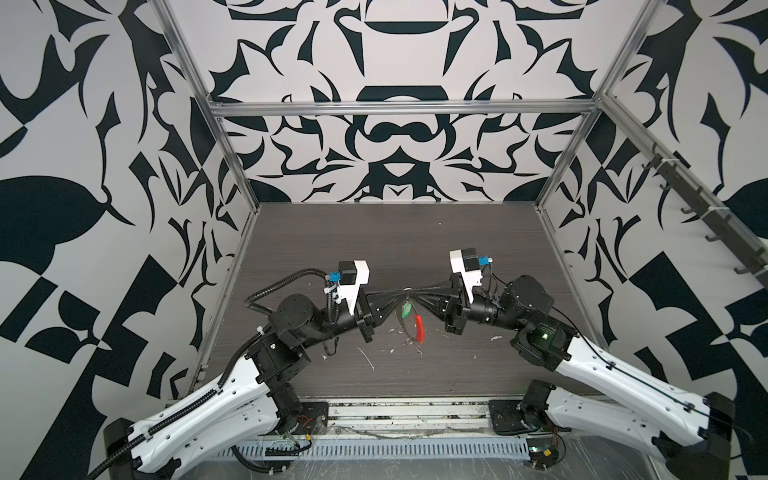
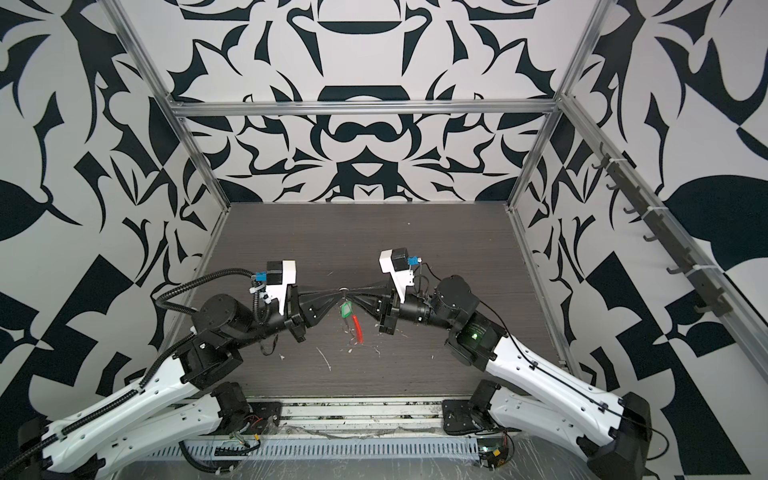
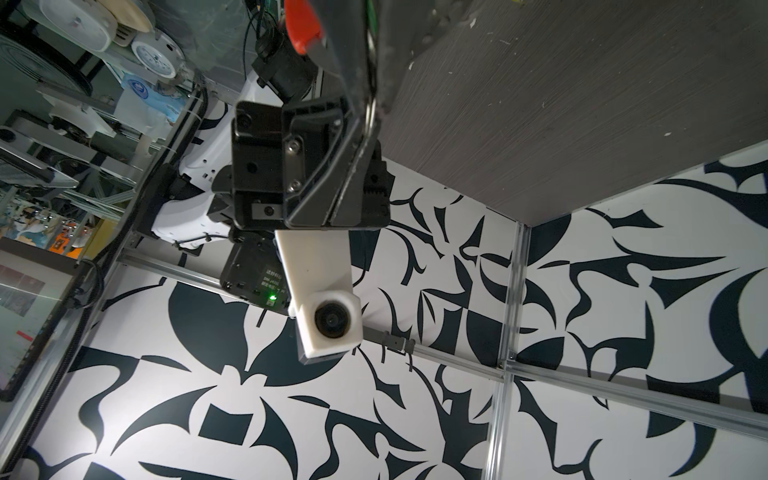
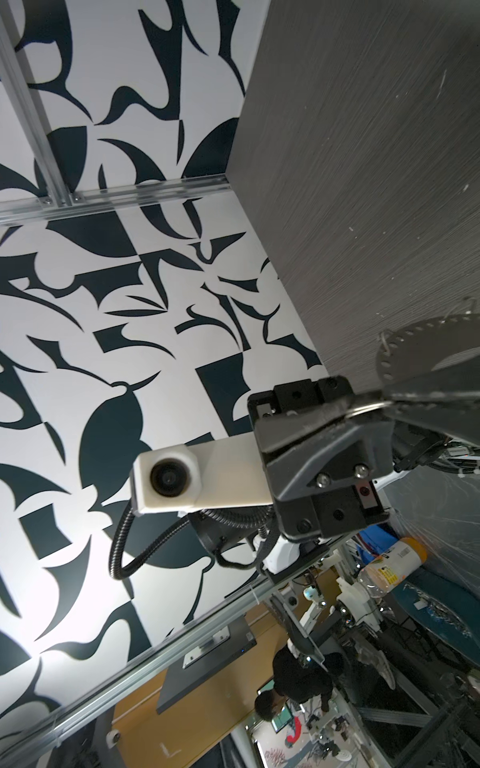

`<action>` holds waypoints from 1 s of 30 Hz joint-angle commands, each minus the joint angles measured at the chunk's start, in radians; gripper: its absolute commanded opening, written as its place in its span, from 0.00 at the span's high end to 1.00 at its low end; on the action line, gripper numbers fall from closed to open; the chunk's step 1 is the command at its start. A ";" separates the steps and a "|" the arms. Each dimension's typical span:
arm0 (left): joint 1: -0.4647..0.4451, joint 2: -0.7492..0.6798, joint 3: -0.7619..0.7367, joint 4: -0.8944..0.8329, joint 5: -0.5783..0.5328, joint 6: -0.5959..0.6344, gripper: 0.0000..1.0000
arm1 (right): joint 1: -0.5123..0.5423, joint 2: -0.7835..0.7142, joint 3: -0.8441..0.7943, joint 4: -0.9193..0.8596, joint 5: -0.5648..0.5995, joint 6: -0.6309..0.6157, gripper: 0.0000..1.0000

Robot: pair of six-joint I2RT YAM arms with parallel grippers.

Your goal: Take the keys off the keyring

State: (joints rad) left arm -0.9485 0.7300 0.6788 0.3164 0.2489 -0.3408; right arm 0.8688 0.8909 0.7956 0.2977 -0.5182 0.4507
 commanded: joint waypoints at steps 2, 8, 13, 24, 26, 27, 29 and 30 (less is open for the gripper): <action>0.001 -0.053 0.024 -0.096 -0.029 -0.006 0.68 | 0.002 -0.024 0.130 -0.226 0.046 -0.118 1.00; 0.002 -0.096 0.080 -0.278 -0.047 0.059 0.64 | 0.002 0.017 0.280 -0.557 0.043 -0.260 1.00; 0.001 -0.051 0.141 -0.365 -0.001 0.098 0.60 | 0.002 0.057 0.354 -0.695 0.040 -0.321 1.00; 0.001 0.080 0.220 -0.448 0.093 0.145 0.65 | 0.001 0.120 0.476 -0.902 -0.004 -0.418 1.00; 0.002 0.092 0.226 -0.456 0.105 0.146 0.67 | 0.002 0.126 0.489 -0.928 -0.013 -0.431 1.00; 0.001 0.096 0.227 -0.456 0.116 0.147 0.67 | 0.002 0.129 0.494 -0.939 -0.020 -0.439 1.00; 0.001 0.103 0.231 -0.460 0.129 0.149 0.68 | 0.002 0.132 0.500 -0.947 -0.029 -0.448 1.00; 0.001 0.107 0.234 -0.463 0.135 0.148 0.68 | 0.002 0.132 0.503 -0.951 -0.034 -0.452 1.00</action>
State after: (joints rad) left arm -0.9485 0.8337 0.8776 -0.1249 0.3412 -0.2077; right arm 0.8700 1.0233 1.2503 -0.6399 -0.5167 0.0364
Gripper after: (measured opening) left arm 0.322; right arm 0.042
